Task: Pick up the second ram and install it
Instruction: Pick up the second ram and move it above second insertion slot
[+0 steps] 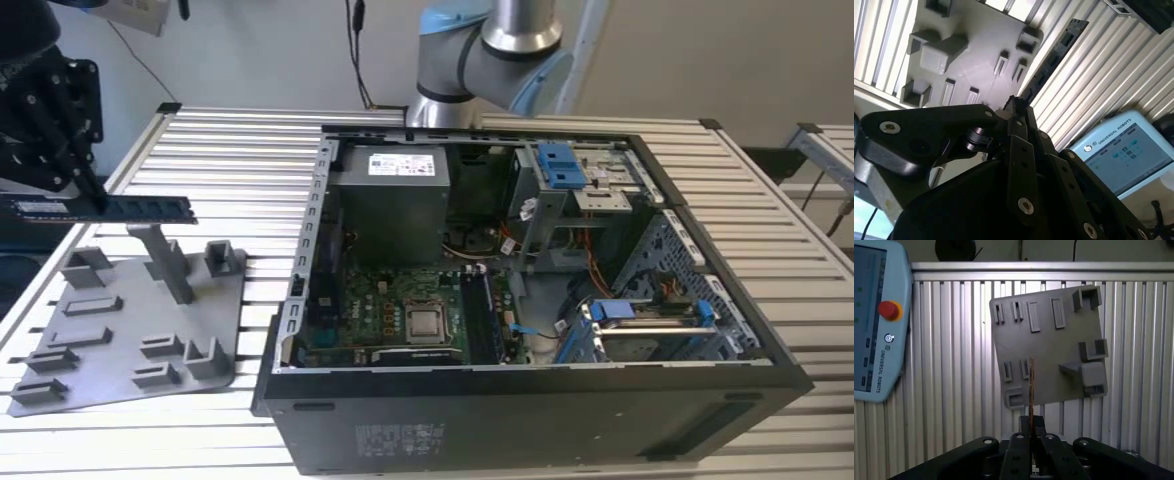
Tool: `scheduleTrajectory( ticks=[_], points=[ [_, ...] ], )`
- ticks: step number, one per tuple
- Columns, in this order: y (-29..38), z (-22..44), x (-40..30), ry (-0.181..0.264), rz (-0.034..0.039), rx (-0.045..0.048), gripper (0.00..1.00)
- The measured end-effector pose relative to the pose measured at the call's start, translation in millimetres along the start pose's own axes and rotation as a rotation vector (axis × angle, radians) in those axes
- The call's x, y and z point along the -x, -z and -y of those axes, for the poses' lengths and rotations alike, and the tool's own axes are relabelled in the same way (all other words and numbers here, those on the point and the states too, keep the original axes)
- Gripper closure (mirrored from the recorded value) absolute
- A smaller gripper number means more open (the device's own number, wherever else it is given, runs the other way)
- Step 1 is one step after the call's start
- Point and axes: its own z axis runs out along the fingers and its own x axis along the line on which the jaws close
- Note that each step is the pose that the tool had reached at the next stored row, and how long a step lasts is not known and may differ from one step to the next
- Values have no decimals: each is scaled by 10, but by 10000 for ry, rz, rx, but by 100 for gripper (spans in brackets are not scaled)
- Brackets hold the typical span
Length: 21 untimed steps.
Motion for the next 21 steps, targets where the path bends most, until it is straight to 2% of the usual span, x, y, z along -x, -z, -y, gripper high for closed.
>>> scheduleTrajectory(
  ticks=[12, 21],
  points=[
    [4, 289, 4, 1, 0, 1, 86],
    [8, 555, 9, 0, 0, 1, 86]
  ],
)
